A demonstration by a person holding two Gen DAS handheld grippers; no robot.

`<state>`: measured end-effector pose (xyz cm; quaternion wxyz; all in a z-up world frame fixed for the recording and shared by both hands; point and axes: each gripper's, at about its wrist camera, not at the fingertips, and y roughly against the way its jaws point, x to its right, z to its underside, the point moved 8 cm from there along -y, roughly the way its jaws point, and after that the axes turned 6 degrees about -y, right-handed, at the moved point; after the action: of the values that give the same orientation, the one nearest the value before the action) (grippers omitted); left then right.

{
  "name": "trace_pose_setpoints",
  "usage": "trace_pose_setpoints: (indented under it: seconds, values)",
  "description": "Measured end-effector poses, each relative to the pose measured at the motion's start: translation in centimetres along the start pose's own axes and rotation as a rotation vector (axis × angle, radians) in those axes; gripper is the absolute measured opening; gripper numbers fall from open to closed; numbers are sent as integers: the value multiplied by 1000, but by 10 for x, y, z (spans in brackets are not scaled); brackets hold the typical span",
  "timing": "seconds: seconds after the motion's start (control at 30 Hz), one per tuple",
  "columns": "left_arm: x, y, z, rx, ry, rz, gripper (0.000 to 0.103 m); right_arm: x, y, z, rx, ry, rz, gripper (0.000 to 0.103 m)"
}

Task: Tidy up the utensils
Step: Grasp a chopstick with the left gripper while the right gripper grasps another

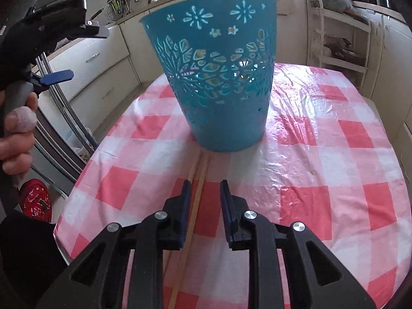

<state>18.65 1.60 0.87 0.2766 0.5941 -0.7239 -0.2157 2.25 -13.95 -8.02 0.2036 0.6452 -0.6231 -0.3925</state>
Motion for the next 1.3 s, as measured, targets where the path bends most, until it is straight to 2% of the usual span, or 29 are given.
trace_pose_setpoints:
  seconds: [0.17,0.33,0.43,0.53,0.93,1.17,1.3]
  values:
    - [3,-1,1,-6,-15,1,92,-1,-21,8,-53,24,30,23]
    - [4,-2,1,-8,-17,0,93,-2,-18,11,-44,66,53,23]
    - [5,-2,3,-11,-23,-1,93,-2,-18,11,-41,86,70,18]
    - [6,-3,4,-14,-23,-3,93,2,-17,11,-43,92,84,8]
    - [3,-6,11,-32,-40,-24,93,61,7,12,-41,1,174,7]
    - [-2,-15,51,-148,-123,-80,93,84,13,10,-28,-102,148,7]
    - [23,-21,90,-229,-184,-22,93,85,13,8,-20,-119,121,8]
